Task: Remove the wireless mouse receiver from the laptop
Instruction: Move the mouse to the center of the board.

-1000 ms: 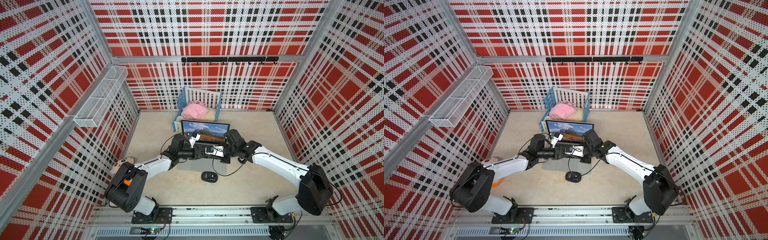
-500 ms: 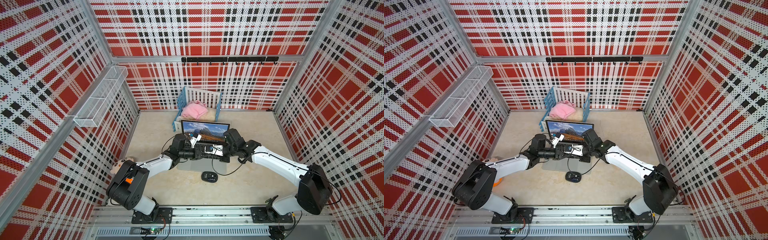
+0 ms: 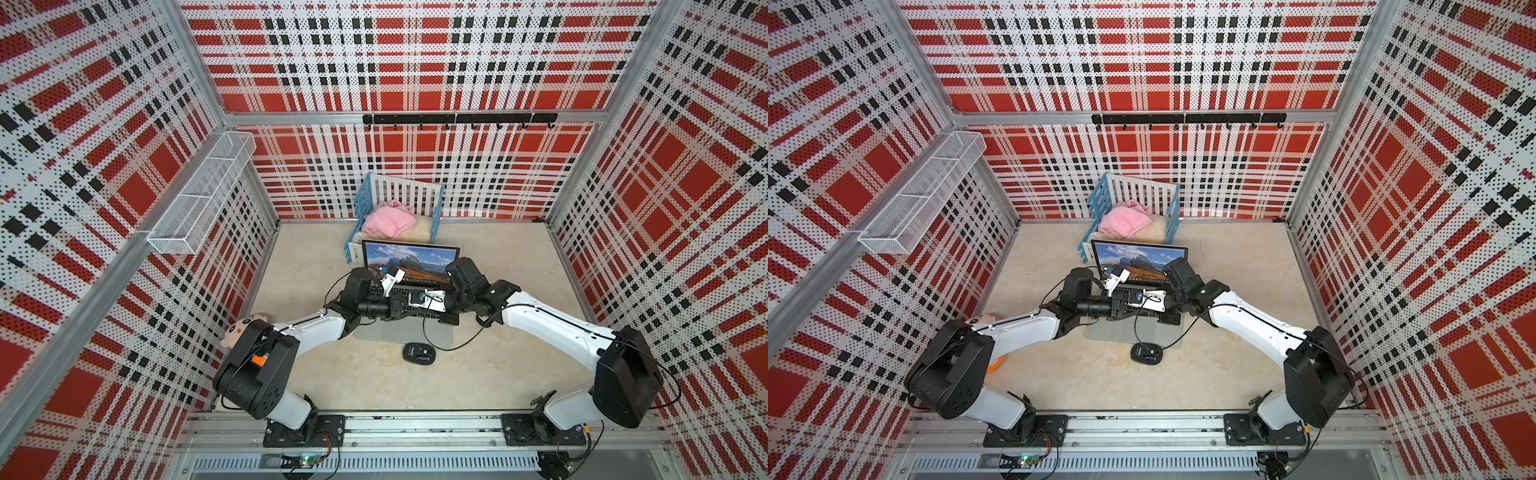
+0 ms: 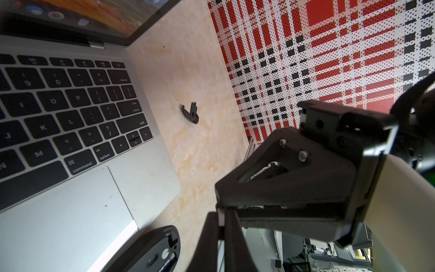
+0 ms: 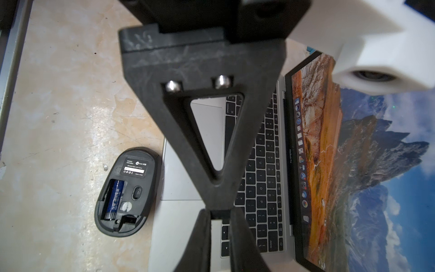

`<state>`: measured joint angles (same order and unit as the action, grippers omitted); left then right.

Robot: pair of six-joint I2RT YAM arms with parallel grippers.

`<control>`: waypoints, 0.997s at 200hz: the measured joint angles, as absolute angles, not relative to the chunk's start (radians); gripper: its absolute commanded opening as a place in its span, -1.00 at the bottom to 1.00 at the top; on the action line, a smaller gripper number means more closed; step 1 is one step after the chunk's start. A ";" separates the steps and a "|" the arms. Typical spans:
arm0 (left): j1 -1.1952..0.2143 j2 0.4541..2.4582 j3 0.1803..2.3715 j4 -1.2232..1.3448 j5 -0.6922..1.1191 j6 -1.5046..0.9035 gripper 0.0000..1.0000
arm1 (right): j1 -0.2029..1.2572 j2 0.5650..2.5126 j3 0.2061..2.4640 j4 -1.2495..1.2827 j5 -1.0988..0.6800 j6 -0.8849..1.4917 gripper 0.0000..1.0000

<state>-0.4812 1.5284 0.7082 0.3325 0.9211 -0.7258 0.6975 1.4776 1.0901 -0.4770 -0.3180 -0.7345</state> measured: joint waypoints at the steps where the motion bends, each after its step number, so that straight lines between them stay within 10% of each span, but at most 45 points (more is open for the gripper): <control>1: -0.481 1.528 0.708 0.332 0.921 -0.726 -1.00 | 0.698 1.478 1.090 -0.477 -0.318 -0.734 -0.43; 128: -0.398 1.399 0.793 0.328 0.945 -0.626 -1.00 | 0.458 1.272 1.065 -0.129 -0.715 0.030 0.34; 199: -0.376 1.299 0.900 0.339 0.959 -0.546 -1.00 | 0.453 1.407 1.282 -0.032 -0.831 0.512 0.19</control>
<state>-0.3759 1.2991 0.9005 0.3389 0.9592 -0.5461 0.4530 1.4071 1.2823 -0.0319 -0.8310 0.5121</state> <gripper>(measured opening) 0.103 0.598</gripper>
